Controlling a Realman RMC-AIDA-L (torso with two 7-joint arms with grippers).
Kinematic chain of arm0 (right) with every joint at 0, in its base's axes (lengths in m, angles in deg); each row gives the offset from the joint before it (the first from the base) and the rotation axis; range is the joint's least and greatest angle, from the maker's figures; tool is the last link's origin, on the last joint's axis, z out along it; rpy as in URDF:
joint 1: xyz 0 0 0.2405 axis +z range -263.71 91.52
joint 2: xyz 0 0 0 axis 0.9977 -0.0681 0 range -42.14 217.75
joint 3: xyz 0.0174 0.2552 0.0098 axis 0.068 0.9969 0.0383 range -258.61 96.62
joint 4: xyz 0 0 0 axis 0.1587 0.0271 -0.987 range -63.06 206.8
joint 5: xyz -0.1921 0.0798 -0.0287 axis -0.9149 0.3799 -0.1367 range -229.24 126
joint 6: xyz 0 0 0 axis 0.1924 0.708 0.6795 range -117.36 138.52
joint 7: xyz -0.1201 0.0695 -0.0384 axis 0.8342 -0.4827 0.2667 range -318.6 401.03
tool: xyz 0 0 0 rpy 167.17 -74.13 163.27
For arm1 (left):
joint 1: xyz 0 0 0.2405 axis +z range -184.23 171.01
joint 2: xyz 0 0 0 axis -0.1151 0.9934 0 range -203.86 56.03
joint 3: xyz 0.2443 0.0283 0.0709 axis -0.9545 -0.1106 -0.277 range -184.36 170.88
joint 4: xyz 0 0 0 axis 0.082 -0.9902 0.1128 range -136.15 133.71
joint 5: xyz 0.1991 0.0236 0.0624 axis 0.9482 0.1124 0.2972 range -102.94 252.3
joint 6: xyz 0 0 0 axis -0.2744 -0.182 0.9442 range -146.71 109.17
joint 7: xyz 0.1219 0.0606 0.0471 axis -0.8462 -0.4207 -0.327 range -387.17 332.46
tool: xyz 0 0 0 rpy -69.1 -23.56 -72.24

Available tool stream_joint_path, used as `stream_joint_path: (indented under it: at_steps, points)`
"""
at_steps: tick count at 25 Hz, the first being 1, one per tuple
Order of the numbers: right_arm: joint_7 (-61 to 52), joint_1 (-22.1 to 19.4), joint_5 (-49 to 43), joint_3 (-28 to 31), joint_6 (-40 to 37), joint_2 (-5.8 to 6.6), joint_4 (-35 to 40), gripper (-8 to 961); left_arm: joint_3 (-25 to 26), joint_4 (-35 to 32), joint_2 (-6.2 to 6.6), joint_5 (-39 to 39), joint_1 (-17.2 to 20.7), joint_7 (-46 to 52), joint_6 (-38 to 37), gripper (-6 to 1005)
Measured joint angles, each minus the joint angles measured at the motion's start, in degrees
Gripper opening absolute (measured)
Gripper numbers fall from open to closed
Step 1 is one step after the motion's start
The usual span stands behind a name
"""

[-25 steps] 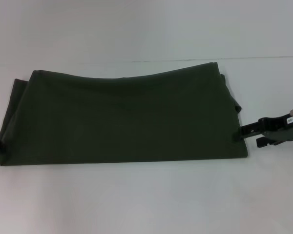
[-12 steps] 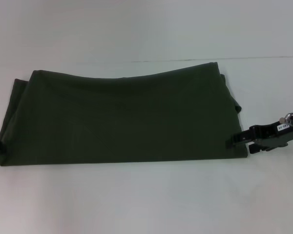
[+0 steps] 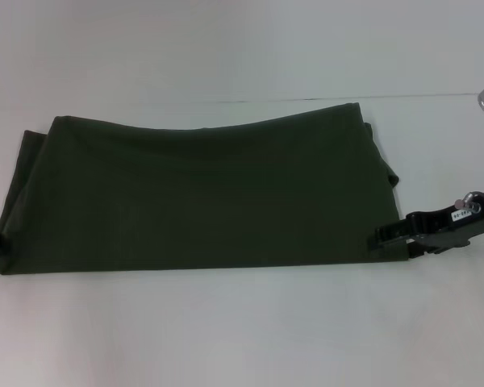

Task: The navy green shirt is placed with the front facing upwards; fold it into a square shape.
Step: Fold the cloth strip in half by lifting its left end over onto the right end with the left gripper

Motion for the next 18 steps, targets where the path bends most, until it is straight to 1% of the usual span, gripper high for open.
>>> stream_joint_path:
  at_steps: [18]
  points:
    - [0.08, 0.69, 0.00, -0.28, 1.69, -0.76, -0.83, 806, 0.00, 0.00, 0.04, 0.00, -0.17, 0.00, 0.00, 76]
